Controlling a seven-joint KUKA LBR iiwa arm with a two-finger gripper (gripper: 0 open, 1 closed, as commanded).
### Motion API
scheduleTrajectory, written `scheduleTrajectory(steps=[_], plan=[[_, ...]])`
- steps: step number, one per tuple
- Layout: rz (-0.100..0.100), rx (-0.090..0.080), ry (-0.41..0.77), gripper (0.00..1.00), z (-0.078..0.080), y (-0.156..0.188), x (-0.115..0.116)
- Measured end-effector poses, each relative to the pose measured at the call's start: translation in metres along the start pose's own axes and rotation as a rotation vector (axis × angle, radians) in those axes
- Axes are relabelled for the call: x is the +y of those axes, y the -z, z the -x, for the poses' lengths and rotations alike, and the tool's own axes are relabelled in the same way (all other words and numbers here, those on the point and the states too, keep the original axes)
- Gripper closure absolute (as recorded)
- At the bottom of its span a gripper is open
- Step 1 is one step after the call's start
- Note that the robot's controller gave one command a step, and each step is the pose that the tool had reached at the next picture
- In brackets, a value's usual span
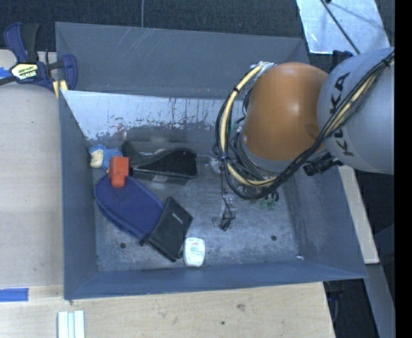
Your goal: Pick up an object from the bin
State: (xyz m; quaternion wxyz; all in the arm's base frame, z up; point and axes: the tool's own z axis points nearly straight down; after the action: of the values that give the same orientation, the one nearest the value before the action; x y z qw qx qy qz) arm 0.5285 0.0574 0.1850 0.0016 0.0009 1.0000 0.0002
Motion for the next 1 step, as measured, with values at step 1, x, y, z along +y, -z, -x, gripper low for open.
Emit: scheduleTrajectory(steps=[1], plan=[[0.001, 0.010, -0.047, 0.00, -0.0180, -0.0910, 0.0505]])
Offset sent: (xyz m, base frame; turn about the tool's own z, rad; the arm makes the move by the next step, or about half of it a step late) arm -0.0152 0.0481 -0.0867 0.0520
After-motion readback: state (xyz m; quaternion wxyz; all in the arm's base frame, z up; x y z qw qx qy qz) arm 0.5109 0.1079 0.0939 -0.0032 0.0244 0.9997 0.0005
